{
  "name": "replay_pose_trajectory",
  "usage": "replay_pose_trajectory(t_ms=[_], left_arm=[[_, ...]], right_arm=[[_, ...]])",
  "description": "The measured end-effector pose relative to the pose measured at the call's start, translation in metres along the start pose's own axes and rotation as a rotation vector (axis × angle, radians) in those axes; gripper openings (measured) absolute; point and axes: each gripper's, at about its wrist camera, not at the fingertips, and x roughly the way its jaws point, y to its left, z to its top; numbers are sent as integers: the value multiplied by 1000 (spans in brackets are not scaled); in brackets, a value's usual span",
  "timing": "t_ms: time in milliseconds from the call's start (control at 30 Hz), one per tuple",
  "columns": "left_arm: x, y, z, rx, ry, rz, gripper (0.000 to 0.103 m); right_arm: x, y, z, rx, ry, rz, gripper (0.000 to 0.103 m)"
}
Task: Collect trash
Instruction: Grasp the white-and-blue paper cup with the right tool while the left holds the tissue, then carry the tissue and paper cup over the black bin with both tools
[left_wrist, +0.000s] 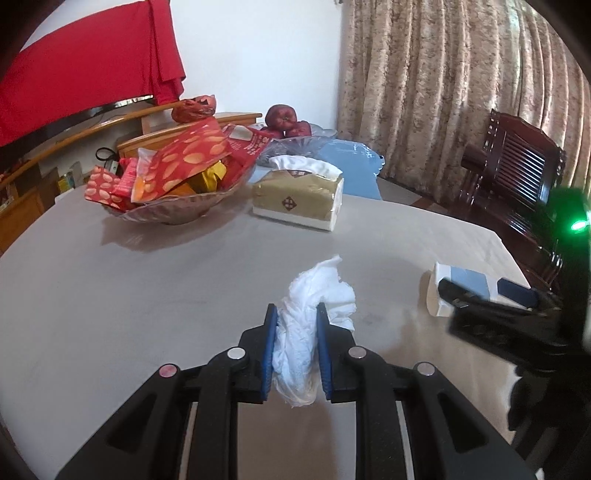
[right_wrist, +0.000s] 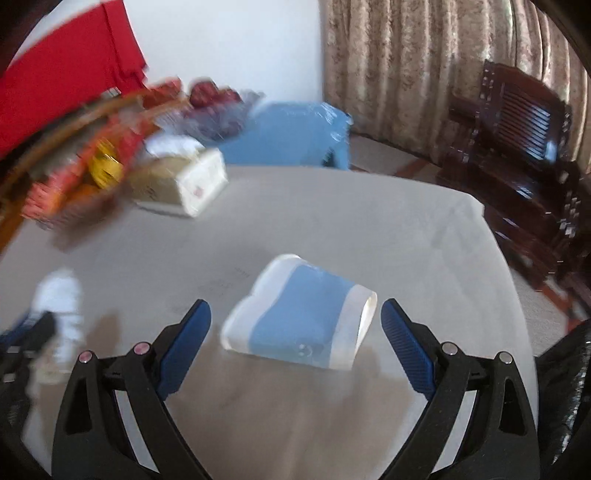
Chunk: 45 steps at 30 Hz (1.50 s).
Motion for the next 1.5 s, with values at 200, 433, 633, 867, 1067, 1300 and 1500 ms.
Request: replay_pose_trajectory(t_ms=[200,433,633,867,1067,1300,1500], left_arm=[[5,4,3,-11,-5,-7,20],[10,6,2,-33,8,-8,20],[4,1,0,-33,6,-21,20],[-8,-15,-4,-15,7,-50,20],[-25,-33,-15,10,12,-79,20],[-49,-56,-25,41,14,-104,20],[-72,-70,-30,50,-3,-134,20]], right_arm=[[23,0,-1,4,56,-24,91],[22,-10,-3,9,95,65,77],[-9,-19,-12,2,73,151,73],[-53,-25,-30,-37,62,235,73],[-89,-35,-45,-53,48,279,73],[-126,-49,-56,-50,22,292,73],[-158,-64,-64,-42,-17,289,73]])
